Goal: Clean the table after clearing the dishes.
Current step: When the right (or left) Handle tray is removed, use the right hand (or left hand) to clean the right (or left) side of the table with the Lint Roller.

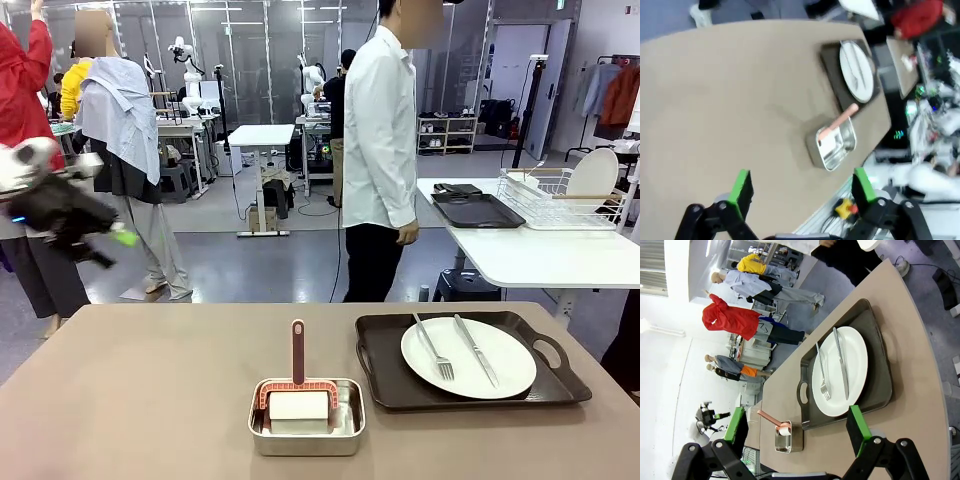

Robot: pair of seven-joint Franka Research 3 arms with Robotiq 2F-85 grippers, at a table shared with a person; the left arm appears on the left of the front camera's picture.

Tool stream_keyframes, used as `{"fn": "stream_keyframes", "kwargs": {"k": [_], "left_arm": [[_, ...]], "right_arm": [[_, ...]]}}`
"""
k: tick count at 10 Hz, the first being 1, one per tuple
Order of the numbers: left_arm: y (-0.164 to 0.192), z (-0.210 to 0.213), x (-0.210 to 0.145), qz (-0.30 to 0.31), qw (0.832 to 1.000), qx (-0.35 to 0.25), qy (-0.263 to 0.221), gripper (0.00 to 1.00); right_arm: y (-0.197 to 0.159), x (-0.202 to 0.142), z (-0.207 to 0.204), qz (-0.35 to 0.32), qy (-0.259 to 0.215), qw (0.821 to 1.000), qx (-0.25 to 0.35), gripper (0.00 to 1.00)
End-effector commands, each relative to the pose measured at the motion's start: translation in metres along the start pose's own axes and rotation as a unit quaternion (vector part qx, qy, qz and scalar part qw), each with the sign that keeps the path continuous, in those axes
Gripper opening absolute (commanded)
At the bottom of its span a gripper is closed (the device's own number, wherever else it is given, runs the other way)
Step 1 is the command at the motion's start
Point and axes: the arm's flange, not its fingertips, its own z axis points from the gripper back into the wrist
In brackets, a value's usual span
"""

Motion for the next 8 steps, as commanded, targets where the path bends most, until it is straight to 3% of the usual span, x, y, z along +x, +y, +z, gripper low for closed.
{"fn": "stream_keyframes", "kwargs": {"k": [1, 3, 6, 7, 8], "left_arm": [[0.049, 0.04, -0.037, 0.084, 0.986, 0.009, -0.143, 1.0], [0.104, 0.073, -0.081, 0.177, 0.959, -0.006, -0.224, 1.0], [0.156, 0.084, -0.127, 0.254, 0.928, 0.023, -0.271, 1.0], [0.164, 0.082, -0.138, 0.266, 0.932, 0.049, -0.241, 1.0], [0.164, 0.078, -0.136, 0.243, 0.943, 0.027, -0.226, 1.0]], "right_arm": [[0.003, 0.0, 0.001, 0.001, -0.005, 1.0, 0.008, 1.0], [0.003, 0.0, 0.001, 0.001, -0.005, 1.0, 0.008, 1.0], [0.003, 0.0, 0.001, 0.001, -0.005, 1.0, 0.008, 1.0], [0.003, 0.0, 0.001, 0.001, -0.005, 1.0, 0.008, 1.0], [0.003, 0.0, 0.001, 0.001, -0.005, 1.0, 0.008, 1.0]]}}
